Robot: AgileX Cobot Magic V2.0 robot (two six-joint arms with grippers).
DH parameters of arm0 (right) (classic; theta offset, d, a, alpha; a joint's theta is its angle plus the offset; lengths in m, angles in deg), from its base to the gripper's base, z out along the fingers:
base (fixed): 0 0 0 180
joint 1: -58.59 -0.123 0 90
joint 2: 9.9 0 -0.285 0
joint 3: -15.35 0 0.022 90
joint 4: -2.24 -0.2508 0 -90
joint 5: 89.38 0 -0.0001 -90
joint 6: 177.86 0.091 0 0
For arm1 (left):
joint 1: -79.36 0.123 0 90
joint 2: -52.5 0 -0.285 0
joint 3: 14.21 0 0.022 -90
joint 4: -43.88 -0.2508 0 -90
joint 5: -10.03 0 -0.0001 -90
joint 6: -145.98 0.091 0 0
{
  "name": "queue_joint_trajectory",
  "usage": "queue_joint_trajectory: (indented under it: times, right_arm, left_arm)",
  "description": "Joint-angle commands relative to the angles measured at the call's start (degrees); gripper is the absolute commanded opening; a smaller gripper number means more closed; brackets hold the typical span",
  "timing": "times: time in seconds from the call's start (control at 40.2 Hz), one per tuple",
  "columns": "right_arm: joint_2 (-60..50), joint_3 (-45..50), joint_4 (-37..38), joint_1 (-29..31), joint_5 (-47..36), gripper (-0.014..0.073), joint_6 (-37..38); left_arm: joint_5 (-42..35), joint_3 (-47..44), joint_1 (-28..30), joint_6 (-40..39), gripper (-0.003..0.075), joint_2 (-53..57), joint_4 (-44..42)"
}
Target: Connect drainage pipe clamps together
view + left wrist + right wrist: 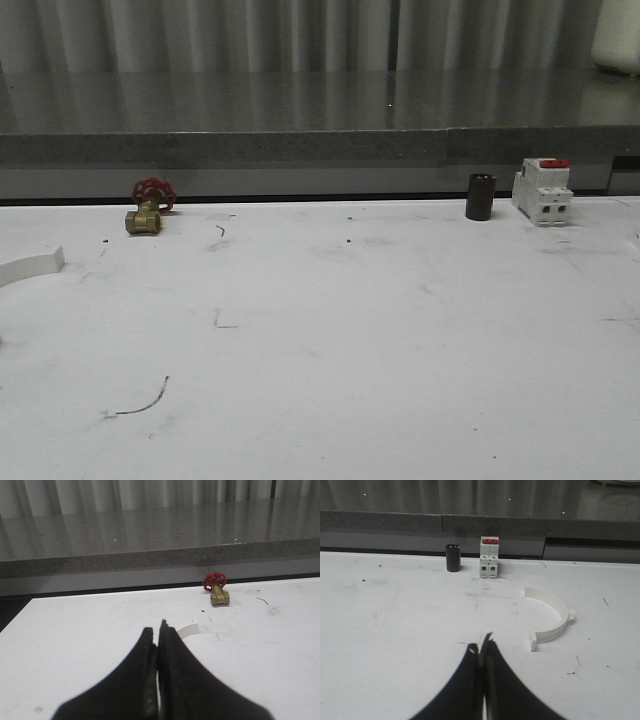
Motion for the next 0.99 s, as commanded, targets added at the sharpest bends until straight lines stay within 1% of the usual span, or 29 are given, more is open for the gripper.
queue_joint_trajectory:
  times: [0.0,0.796,0.97]
  right_arm:
    - [-1.02,-0.44,-0.03,-0.04,-4.87,-0.0114,-0.47]
    - [-1.01,-0.44,-0.03,-0.04,-4.92,-0.0114,-0.47]
    - [-1.01,-0.44,-0.1,-0.04,-4.92,-0.0114,-0.42]
  left_arm:
    - [-4.76,0.02,0.04,-0.16,-0.002,1.12,0.56]
    - [-4.76,0.02,0.04,-0.16,-0.002,1.12,0.56]
    - [-6.1,0.02,0.04,-0.16,-0.002,1.12,0.56]
